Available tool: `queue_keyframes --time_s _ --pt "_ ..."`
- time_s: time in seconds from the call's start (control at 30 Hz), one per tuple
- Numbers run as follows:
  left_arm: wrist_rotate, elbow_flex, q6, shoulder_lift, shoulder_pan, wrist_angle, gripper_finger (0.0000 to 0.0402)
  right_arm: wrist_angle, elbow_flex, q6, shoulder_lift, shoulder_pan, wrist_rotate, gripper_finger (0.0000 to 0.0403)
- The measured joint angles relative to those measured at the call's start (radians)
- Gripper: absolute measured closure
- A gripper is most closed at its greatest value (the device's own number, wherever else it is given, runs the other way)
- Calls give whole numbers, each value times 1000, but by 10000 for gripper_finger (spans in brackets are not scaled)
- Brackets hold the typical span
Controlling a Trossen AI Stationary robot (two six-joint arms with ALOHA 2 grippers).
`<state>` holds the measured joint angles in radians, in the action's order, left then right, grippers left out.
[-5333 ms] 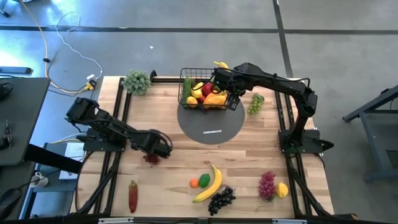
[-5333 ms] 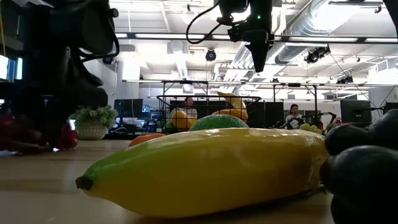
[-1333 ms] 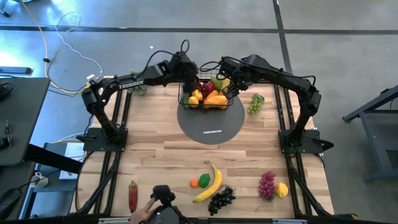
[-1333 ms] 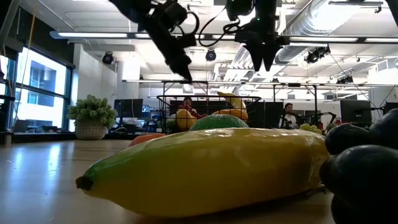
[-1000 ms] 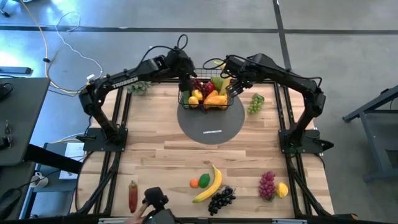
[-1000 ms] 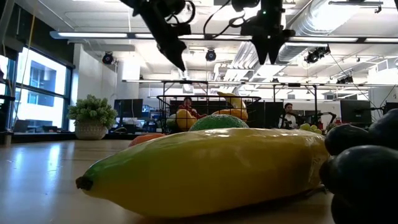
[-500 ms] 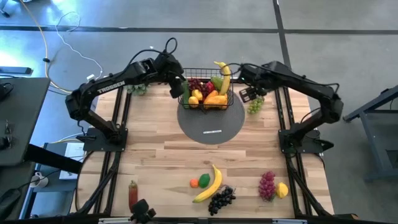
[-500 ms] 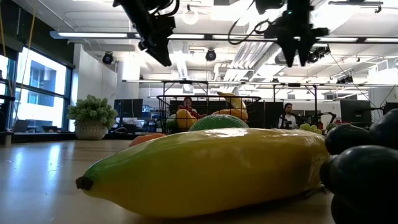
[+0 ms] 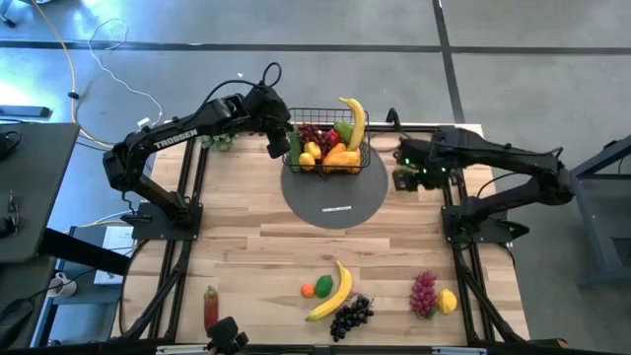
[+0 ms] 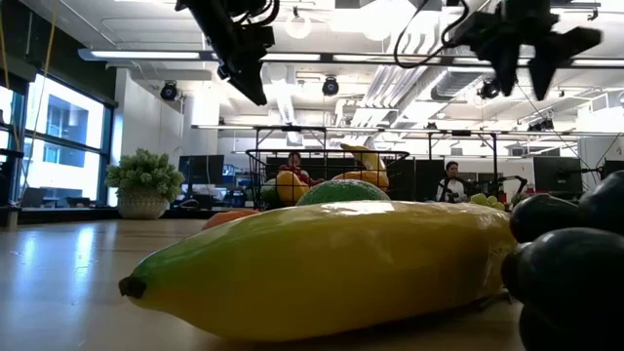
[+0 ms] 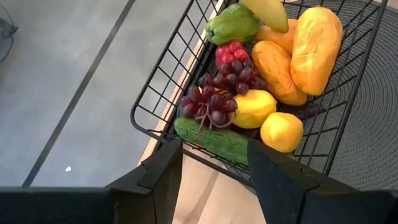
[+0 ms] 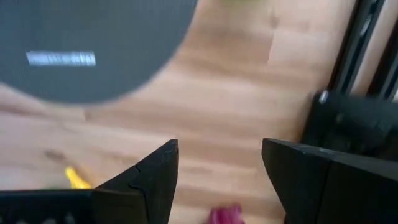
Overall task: Build produce basket
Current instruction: Put the lemon into the wire basket
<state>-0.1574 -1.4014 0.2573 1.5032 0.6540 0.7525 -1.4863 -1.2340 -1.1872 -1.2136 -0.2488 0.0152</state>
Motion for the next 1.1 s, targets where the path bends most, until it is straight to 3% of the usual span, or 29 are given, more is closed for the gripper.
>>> queue_keyframes --time_s 0.37,0.63,0.9,1.1 --pt "7 0 61 0 0 10 234 6 119 -134 2 223 196 189" --pt "80 0 71 0 0 34 234 99 179 -416 2 403 259 162" --pt "79 0 69 0 0 36 234 236 198 -755 1 558 277 157" --pt "78 0 68 0 0 36 234 292 198 -903 1 672 277 157"
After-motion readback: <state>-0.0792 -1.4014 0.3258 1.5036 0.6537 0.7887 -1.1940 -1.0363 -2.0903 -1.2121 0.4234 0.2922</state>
